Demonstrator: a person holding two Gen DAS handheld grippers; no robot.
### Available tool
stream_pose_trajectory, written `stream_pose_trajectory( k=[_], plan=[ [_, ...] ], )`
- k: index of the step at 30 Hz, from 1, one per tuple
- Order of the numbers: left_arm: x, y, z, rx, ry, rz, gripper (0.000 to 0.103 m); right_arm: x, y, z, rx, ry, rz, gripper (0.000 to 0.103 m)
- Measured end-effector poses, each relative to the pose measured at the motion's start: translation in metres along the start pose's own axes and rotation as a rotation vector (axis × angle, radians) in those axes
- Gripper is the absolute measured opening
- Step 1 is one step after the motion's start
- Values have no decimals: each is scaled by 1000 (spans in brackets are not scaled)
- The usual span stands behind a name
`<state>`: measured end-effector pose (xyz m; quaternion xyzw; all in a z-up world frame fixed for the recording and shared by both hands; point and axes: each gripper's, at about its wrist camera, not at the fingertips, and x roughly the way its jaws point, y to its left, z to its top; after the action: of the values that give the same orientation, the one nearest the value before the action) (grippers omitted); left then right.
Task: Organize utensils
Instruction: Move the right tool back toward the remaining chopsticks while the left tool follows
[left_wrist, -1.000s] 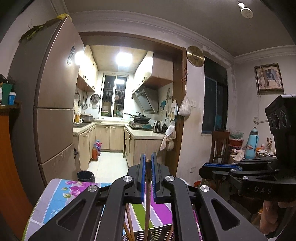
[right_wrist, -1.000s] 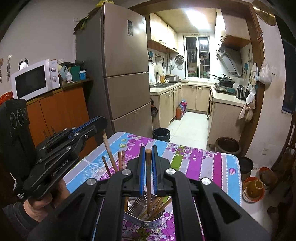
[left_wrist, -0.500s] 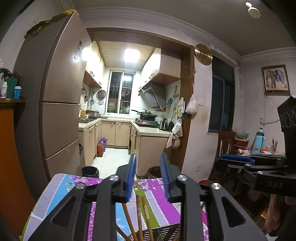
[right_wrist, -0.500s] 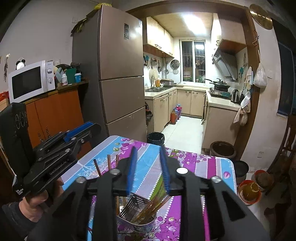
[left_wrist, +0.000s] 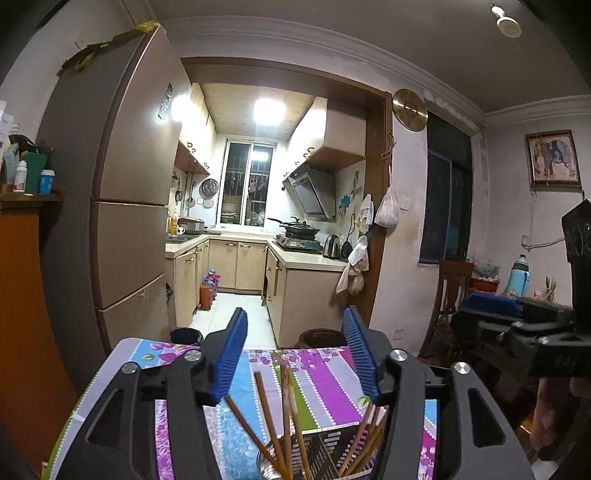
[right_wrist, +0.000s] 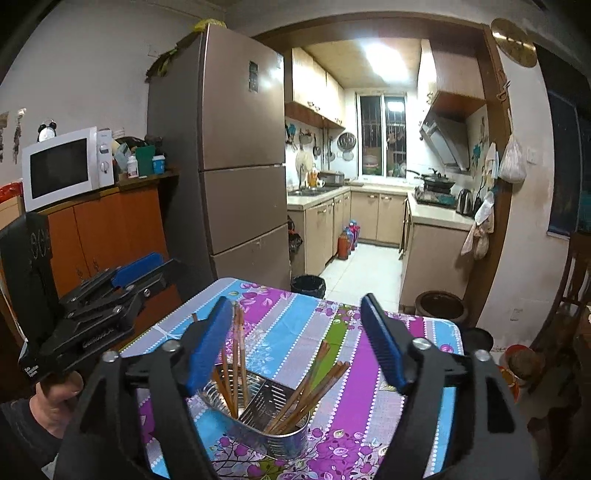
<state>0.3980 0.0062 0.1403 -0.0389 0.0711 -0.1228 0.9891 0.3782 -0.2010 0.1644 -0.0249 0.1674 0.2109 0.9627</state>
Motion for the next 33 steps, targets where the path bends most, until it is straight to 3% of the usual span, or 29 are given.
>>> stream_pose_trajectory(
  k=[5,15,20,27,33],
  plan=[
    [-42,-6,-5,38,-29,27,69,-38,6,-9,11,-54,-3,85],
    [-129,-16,-18,52,-72,35,80,-122,30,-35,-8,-157,-2,96],
    [-163,-29,-40,52,-67,15,84,-156,47,-61,-6,-198,8,97],
    [-205,-50,-106,86,-15,-16,87,-196,66,-122,-22,-229,-17,97],
    [-213,-59,-186,72,131,-44,87,-207,74,-203,-9,-160,-23,97]
  ],
)
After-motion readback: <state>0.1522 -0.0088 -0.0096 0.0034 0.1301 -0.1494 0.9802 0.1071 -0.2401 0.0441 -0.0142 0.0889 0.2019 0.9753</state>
